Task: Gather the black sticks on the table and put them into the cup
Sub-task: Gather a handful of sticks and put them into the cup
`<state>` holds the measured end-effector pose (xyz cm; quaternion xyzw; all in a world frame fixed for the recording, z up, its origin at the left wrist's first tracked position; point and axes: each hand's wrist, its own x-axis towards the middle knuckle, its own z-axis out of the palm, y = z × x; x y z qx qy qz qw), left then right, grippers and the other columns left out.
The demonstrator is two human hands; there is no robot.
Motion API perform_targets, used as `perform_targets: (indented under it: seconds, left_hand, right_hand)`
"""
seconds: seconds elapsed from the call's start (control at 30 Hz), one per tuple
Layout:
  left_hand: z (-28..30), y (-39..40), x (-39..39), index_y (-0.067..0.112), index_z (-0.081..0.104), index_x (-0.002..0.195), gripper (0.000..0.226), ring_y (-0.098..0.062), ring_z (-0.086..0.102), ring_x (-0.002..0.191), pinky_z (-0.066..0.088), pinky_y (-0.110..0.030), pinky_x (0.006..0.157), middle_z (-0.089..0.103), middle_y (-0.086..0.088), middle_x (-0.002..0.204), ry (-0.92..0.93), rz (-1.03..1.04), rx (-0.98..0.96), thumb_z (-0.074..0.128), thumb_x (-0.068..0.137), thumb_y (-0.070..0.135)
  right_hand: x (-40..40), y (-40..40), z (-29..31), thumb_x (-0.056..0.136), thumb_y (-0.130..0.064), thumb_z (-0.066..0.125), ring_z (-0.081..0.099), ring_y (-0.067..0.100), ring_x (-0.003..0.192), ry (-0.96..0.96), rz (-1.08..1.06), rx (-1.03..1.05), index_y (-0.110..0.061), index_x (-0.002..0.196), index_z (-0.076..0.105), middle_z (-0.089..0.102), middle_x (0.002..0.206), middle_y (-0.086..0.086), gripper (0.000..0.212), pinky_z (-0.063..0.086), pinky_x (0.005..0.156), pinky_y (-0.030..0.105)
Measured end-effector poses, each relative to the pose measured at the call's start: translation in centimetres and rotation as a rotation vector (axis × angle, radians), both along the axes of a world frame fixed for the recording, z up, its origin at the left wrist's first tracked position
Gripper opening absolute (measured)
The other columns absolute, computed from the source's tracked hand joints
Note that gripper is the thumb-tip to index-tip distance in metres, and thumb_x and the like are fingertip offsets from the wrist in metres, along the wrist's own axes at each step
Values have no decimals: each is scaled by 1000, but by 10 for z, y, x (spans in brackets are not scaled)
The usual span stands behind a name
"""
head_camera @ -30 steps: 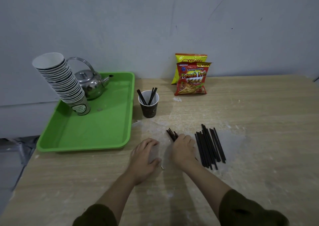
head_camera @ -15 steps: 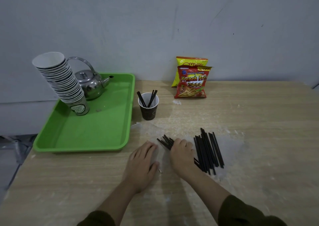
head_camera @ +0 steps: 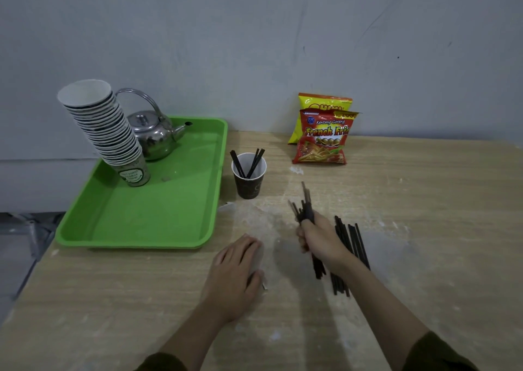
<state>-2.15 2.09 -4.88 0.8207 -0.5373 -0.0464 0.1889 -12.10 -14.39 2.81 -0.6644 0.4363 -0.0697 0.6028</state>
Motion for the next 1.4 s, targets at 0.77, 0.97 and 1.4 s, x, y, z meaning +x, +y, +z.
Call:
perform_targets:
  seconds: [0.77, 0.97, 1.4]
  left_hand:
    - [1, -2, -2, 20, 42, 126, 52, -8, 29, 128, 22, -27, 101, 52, 0, 133, 25, 5, 0, 42, 77, 36]
    - [2, -2, -3, 20, 43, 125, 52, -8, 31, 128, 23, -27, 101, 53, -1, 132, 28, 6, 3, 43, 75, 34]
    - [4, -1, -3, 19, 41, 127, 52, -10, 31, 129, 21, -25, 103, 52, -2, 133, 16, 6, 4, 44, 78, 35]
  right_hand:
    - [5, 30, -36, 86, -24, 61, 45, 20, 52, -428, -358, -199, -8, 61, 49, 45, 55, 11, 32, 39, 51, 30]
    - [30, 10, -12, 93, -38, 45, 42, 10, 36, -367, -437, -27, -16, 45, 40, 42, 39, -2, 53, 37, 48, 27]
    - [135, -42, 47, 96, -35, 41, 45, -9, 39, -502, -313, -191, -9, 58, 52, 46, 54, -3, 48, 36, 46, 5]
